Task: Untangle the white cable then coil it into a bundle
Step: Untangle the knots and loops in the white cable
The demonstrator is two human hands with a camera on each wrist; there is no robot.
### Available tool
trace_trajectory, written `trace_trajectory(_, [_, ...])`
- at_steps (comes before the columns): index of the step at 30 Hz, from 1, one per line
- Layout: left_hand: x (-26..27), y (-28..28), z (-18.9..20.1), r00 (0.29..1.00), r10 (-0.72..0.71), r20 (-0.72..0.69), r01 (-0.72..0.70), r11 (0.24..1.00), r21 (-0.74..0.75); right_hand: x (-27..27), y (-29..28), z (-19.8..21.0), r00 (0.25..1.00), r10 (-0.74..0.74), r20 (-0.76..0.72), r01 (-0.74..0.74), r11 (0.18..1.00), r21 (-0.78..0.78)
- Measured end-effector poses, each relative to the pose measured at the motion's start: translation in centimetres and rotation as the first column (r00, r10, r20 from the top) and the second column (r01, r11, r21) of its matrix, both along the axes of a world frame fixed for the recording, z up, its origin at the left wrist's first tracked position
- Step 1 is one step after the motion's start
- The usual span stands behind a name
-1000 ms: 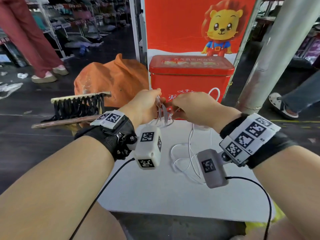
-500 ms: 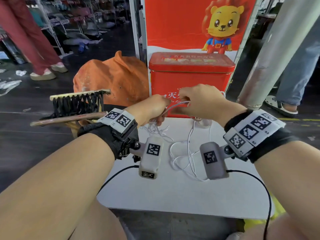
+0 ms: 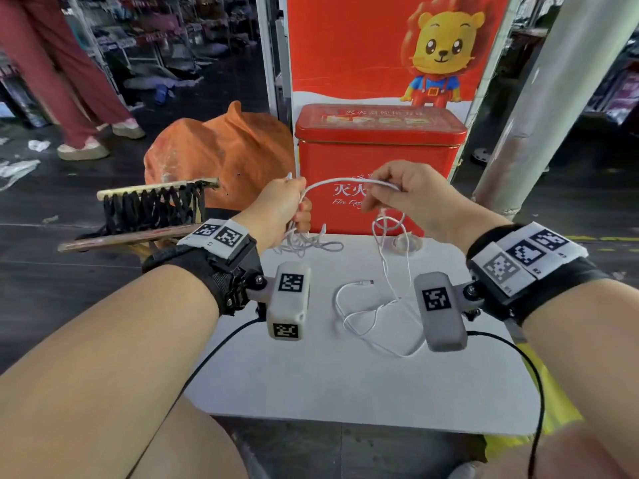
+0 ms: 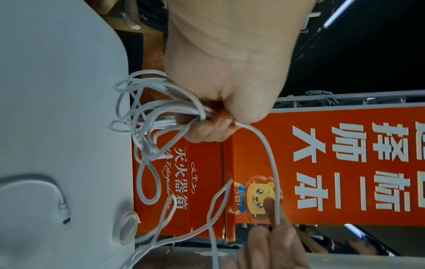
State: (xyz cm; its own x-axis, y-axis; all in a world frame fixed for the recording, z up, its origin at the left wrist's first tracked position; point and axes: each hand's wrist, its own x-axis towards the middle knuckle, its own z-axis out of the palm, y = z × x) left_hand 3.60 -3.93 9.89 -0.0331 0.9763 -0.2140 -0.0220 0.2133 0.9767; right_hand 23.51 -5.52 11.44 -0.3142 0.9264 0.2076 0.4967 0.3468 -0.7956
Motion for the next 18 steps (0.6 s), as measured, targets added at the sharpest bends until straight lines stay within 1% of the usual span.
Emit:
trace_trajectory(1, [0.0, 0.0, -0.1, 1.000, 0.003, 0.009, -0.003, 1.000, -0.010, -0.3, -0.2, 0.3, 0.997, 0.016, -0.072, -0.017, 1.000, -0.013])
trace_trajectory(2, [0.1, 0.0, -0.1, 1.000, 0.008, 0.024, -0.008, 1.000, -0.015, -0.6, -0.3, 0.5, 0.997, 0.022, -0.067, -0.022, 1.000, 0.007])
trace_trajectory(4, [0.1, -0.1, -0.1, 0.998, 0.024, 0.060, -0.024, 1.000, -0.005, -1.1, -0.2, 0.7, 0.997, 0.016, 0.077, -0.024, 0.994, 0.108])
trace_trajectory(6, [0.1, -0.2, 0.1, 0.995, 0.054, 0.086, -0.055, 0.998, 0.008, -1.5, 0.1, 1.0, 0.974, 0.031, 0.223, -0.067, 0.986, 0.153])
trace_trajectory(8, [0.1, -0.3, 0.3, 0.994, 0.059, 0.094, -0.059, 0.998, 0.000, -1.8, 0.1, 1.1, 0.914, 0.043, 0.402, -0.107, 0.985, 0.137])
trace_trajectory(10, [0.2, -0.8, 0.8, 0.988, 0.001, 0.152, 0.001, 1.000, -0.014, -2.2, -0.1, 1.2, 0.809, 0.029, 0.587, -0.119, 0.986, 0.116])
trace_trajectory(12, [0.4, -1.0, 1.0, 0.989, -0.024, 0.144, 0.026, 1.000, -0.008, -2.2, -0.1, 1.2, 0.721, 0.036, 0.692, -0.139, 0.986, 0.093])
trace_trajectory(14, [0.3, -0.6, 0.7, 0.995, 0.002, 0.101, -0.003, 1.000, 0.012, -2.0, 0.0, 1.2, 0.661, 0.024, 0.750, -0.146, 0.984, 0.097])
trace_trajectory(16, [0.1, -0.2, 0.4, 0.993, 0.051, 0.102, -0.053, 0.998, 0.016, -1.6, 0.5, 1.1, 0.633, -0.036, 0.774, -0.118, 0.983, 0.143])
trace_trajectory(17, [0.0, -0.2, 0.4, 0.992, 0.063, 0.111, -0.066, 0.997, 0.025, -1.4, 0.6, 1.1, 0.647, -0.044, 0.761, -0.103, 0.984, 0.145])
trace_trajectory(18, [-0.1, -0.3, 0.4, 0.991, 0.056, 0.121, -0.060, 0.998, 0.027, -1.3, 0.7, 1.1, 0.688, -0.024, 0.725, -0.097, 0.988, 0.124])
